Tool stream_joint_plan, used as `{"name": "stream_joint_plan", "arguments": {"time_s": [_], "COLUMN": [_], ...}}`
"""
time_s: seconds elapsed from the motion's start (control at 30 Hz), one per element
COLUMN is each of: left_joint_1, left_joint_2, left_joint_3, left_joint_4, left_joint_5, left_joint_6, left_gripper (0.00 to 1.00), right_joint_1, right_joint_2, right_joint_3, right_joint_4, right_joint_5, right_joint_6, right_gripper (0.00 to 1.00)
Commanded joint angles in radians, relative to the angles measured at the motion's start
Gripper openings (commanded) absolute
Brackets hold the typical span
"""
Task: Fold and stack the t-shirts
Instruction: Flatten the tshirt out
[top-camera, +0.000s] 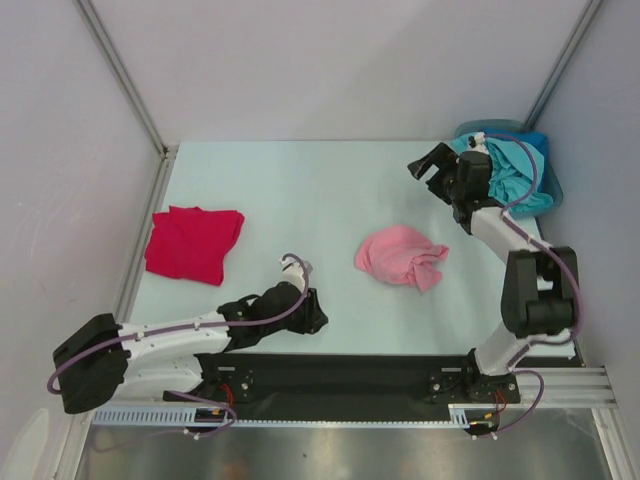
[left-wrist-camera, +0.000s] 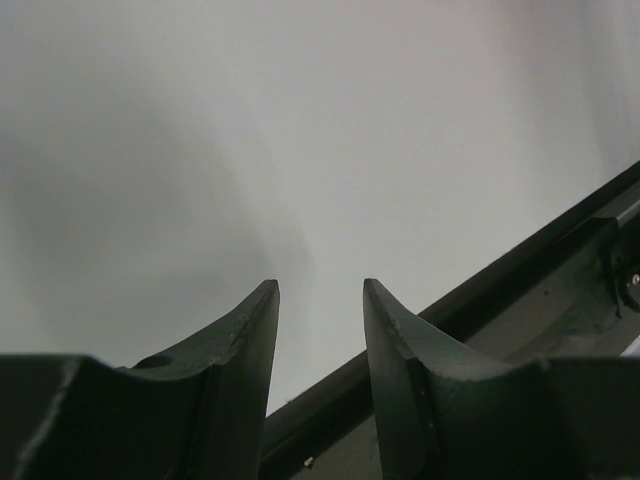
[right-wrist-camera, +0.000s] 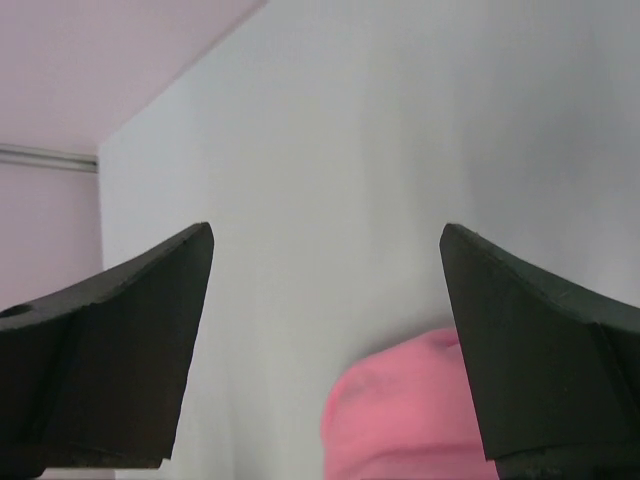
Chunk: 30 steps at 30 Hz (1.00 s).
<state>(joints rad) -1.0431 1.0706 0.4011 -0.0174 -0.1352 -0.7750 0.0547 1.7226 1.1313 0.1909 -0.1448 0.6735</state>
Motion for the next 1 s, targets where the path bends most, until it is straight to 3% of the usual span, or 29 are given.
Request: {"name": "stream_joint_plan", "arguments": {"time_s": [0.0,0.23,0.47,0.67,0.97], "left_joint_1": [-0.006,-0.006,-0.006,-0.008,-0.011], "left_joint_2": [0.063,0.157,0.183,0.203,0.218], "left_joint_3": [0.096,0.211,0.159,0.122,0.122], "left_joint_4": [0.062,0.073,0.137,0.177,0.192], "left_joint_5": [-0.04,0.0,0.035,0.057,0.063], "left_joint_6": [0.049,0.075,0.048,0.023,0.016], "left_gripper": [0.45,0.45,0.45,0.45,0.45], "right_joint_1": [0.025,0.056,0.068,0.083,0.117], "right_joint_2": [-0.218,-0.535,-0.794,-0.885,-0.876], "right_joint_3": [-0.071,-0.32,-0.522,-0.645,-0.714], "right_joint_4": [-0.034,-0.051,-0.149,-0.185,-0.173], "right_joint_5": [0.112,0.12,0.084,0.05,0.016], "right_joint_6": [0.055,0.087,0.054,0.043,0.061], "right_gripper": [1.0,1.0,1.0,1.0,1.0]}}
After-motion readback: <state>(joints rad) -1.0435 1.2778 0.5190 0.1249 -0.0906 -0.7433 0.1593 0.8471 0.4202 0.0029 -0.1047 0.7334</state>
